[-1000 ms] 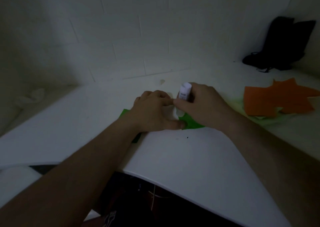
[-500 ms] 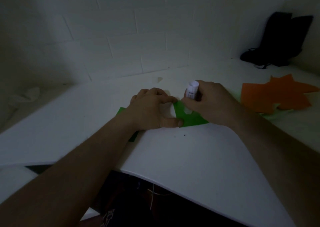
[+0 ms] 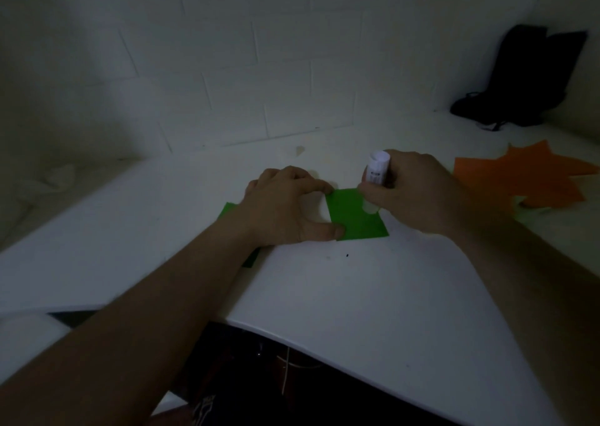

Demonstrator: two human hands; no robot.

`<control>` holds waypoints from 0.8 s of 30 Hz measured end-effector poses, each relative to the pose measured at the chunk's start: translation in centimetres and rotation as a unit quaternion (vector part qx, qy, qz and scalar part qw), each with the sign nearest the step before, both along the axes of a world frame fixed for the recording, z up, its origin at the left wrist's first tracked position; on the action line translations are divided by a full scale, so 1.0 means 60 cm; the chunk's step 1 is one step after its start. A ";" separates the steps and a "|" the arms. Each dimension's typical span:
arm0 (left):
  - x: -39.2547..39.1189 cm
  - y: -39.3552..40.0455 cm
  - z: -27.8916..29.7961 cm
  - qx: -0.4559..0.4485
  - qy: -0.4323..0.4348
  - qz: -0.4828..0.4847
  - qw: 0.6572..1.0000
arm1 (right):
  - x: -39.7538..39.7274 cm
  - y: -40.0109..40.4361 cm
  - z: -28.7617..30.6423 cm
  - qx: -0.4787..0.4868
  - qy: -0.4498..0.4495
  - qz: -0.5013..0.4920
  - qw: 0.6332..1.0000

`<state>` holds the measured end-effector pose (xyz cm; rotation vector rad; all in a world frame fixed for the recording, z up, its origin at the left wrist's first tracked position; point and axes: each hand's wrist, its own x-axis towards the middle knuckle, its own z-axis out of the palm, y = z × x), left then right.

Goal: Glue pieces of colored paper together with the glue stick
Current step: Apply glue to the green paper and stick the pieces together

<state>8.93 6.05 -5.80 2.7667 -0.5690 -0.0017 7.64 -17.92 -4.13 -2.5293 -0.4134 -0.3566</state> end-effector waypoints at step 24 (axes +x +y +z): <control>-0.005 -0.001 0.003 0.001 -0.001 0.010 1.000 | -0.013 0.042 -0.004 0.045 0.006 0.027 0.999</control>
